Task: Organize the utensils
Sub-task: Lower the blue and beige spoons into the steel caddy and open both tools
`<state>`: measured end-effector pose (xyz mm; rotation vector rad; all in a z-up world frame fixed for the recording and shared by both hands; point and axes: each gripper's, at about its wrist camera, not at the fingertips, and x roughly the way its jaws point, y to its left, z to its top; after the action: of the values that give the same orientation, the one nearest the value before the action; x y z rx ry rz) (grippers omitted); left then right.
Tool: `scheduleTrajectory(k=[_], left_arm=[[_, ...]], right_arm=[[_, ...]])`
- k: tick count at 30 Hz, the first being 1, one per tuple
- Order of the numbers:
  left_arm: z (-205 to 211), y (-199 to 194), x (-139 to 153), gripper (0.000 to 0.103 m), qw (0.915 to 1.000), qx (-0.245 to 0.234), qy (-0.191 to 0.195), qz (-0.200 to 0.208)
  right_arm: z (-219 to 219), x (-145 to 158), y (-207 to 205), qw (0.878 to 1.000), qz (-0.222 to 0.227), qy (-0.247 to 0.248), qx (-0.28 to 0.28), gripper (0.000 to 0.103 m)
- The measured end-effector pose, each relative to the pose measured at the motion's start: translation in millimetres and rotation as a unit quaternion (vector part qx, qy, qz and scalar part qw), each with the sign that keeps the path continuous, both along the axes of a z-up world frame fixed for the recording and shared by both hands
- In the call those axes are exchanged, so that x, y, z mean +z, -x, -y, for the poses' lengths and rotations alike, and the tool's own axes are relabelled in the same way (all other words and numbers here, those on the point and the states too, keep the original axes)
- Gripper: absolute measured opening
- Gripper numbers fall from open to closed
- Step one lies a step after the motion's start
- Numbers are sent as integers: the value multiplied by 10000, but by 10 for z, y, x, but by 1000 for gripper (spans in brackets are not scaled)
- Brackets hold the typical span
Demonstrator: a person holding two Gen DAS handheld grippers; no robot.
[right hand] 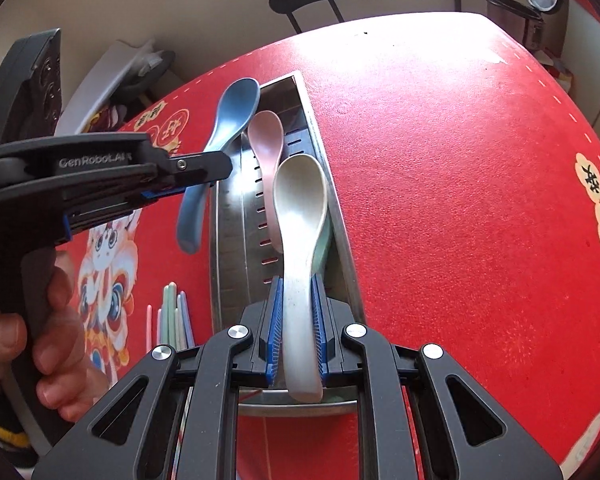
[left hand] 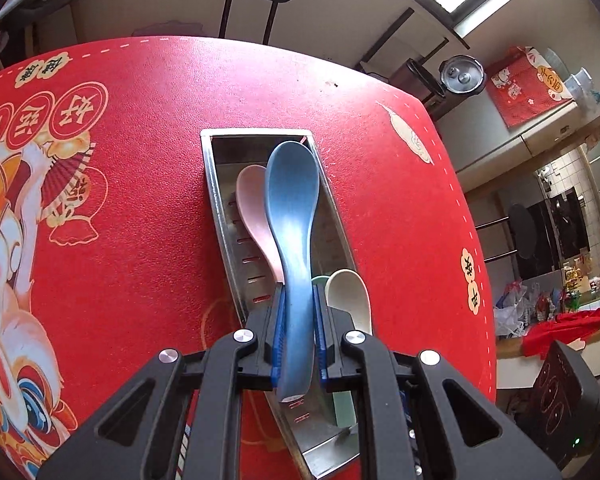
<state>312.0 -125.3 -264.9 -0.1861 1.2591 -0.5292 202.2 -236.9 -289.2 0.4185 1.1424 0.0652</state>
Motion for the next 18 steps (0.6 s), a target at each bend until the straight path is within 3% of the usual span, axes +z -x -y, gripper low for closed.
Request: scheduleTrajectory(k=[9,18], left_arm=[[109,-164,-177,13,9994,141,-89,-293],[116,-173,-156,14,9995,115,-60,-274]], right_arm=[[-16,-76,-15,10000,-83,-30,38,14],[9,-78,-74,9998,-73,-159,-60,16]])
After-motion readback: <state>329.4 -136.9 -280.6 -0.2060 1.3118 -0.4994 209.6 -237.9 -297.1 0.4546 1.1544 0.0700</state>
